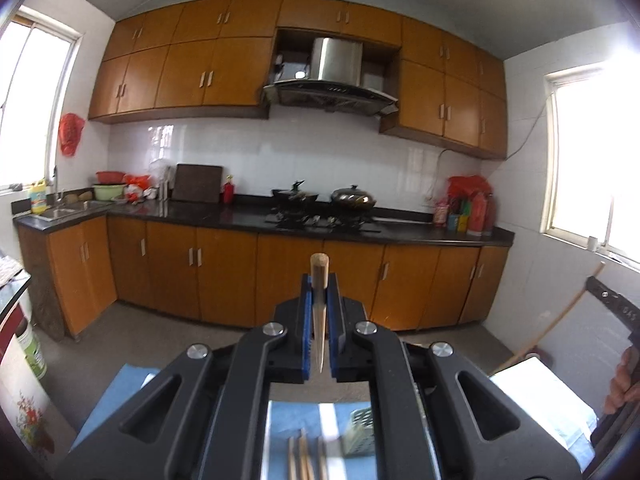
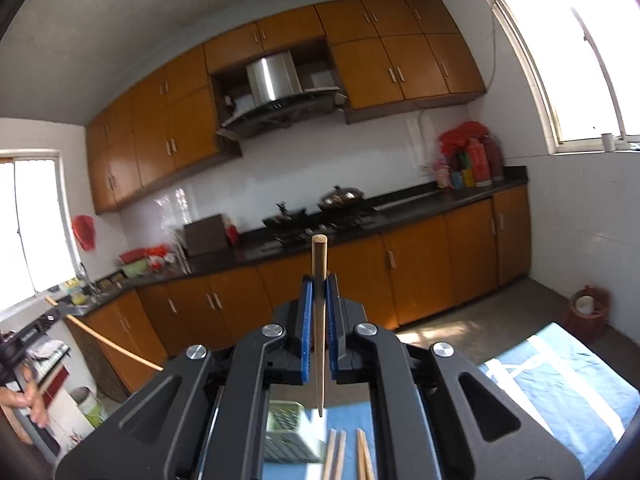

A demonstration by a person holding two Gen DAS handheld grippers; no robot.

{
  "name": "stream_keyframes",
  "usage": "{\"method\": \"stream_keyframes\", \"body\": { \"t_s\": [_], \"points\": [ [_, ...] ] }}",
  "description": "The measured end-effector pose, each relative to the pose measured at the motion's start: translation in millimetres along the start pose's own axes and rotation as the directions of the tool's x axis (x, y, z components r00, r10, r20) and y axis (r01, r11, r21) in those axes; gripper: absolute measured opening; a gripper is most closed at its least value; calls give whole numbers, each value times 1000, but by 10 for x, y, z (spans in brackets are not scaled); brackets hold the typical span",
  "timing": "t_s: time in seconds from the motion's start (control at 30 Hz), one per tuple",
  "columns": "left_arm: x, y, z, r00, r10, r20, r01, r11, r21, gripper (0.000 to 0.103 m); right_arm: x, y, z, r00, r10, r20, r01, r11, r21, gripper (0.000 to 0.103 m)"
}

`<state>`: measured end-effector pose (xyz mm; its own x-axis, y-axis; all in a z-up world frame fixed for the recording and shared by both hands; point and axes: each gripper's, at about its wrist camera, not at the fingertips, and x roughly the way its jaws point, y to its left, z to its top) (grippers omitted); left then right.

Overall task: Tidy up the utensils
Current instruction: 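Lift both held chopsticks upright and carry them above the green holder, then open both tools to drop the chopsticks into the green holder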

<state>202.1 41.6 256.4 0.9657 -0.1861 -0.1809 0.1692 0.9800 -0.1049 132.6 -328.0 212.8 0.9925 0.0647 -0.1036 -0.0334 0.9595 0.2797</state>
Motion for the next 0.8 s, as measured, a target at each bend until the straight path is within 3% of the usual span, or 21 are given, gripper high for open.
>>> {"method": "stream_keyframes", "body": {
  "t_s": [0.2,0.43,0.8],
  "points": [
    [245,-460,-33,996,-71,-50,71,997,18,8,264,253,-128,998,48,-27,-49,999,-23,7],
    [611,-768,-312,983,-93,-160,102,994,48,8,624,374,-414,993,25,-118,-31,998,-52,7],
    [857,-774,-717,962,-92,-259,113,991,68,8,850,361,-784,976,9,-218,-23,998,-61,7]
  ]
}}
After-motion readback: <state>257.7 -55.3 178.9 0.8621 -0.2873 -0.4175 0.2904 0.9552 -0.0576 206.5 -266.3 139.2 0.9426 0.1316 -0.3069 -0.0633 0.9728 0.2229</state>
